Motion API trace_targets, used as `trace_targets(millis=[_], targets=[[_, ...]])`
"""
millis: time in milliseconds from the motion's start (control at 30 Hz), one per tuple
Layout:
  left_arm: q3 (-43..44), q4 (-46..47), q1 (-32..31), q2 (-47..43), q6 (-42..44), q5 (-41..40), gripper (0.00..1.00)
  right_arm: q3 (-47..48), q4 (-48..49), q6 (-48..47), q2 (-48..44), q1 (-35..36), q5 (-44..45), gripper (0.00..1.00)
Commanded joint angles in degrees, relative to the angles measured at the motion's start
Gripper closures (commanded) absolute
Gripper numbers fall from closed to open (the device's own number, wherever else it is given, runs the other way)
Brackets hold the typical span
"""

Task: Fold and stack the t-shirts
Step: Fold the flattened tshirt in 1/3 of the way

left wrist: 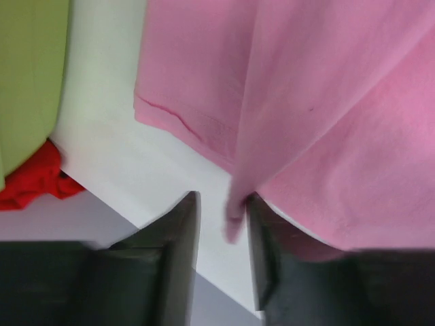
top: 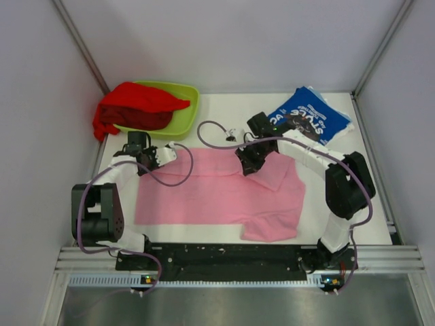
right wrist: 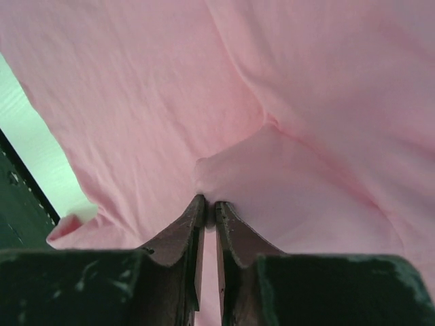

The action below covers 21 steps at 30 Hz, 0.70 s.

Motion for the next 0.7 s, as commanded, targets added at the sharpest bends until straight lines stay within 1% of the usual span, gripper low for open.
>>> trace_targets(millis=[0, 33, 67, 100, 167, 200, 233, 267, 300, 333, 367, 400, 433, 533, 567, 667], targets=[[1.9, -3.6, 0.1, -0.1, 1.4, 0.9, 0.45, 5.6, 2.9, 0.7, 4.2, 0.4, -3.5, 0.84], [2.0, -3.9, 0.1, -0.8, 1.2, 2.0, 0.36, 6.4, 3.1, 1.3, 5.0, 0.4, -2.5, 0.72], [2.2, -4.5, 0.0, -1.6, 1.0, 3.6, 0.34, 7.2, 3.1, 2.8, 5.5, 0.4, -1.2, 0.7], [2.8, -5.4, -0.1, -2.4, 0.7, 5.7, 0.33, 7.6, 3.2, 4.1, 5.1, 0.3, -0.4, 0.66], [4.2, -7.1, -0.9, -4.5, -0.4, 10.6, 0.32, 5.8, 5.6, 8.7, 1.2, -1.1, -2.0, 0.57], [4.9, -7.5, -0.9, -5.5, -1.0, 13.4, 0.32, 3.8, 7.4, 12.2, -1.2, -2.1, -3.0, 0.5], [5.3, -7.5, -3.9, -6.4, -2.2, 14.9, 0.33, 1.0, 9.7, 15.8, -4.6, -3.8, -3.4, 0.42], [5.6, -7.0, -6.0, -7.3, -3.5, 16.2, 0.34, -2.0, 11.5, 18.4, -8.0, -5.7, -3.1, 0.39], [5.7, -6.4, -8.8, -8.0, -4.6, 17.2, 0.35, -5.6, 13.4, 22.7, -11.0, -7.5, -2.1, 0.38], [5.7, -6.0, -13.3, -8.5, -5.7, 17.9, 0.39, -9.6, 14.8, 25.5, -14.3, -9.7, -0.8, 0.38], [5.7, -5.4, -15.6, -8.5, -6.5, 18.0, 0.44, -13.0, 15.7, 28.7, -17.2, -11.7, 1.7, 0.39], [5.8, -4.8, -20.7, -8.5, -7.5, 18.2, 0.48, -17.0, 16.3, 31.6, -19.3, -13.4, 4.4, 0.4], [6.0, -4.0, -24.4, -8.1, -8.8, 19.0, 0.52, -20.1, 16.6, 33.5, -20.9, -15.0, 6.6, 0.42], [8.4, -3.0, -32.9, -4.2, -11.8, 21.7, 0.53, -28.4, 19.6, 37.6, -23.8, -17.5, 6.6, 0.45], [9.7, -2.9, -35.8, -2.2, -12.7, 21.4, 0.52, -30.7, 21.4, 39.0, -24.5, -18.0, 6.5, 0.46], [12.8, -0.7, -42.6, 4.7, -13.5, 16.6, 0.5, -35.6, 28.1, 42.9, -24.7, -19.8, 3.7, 0.46]])
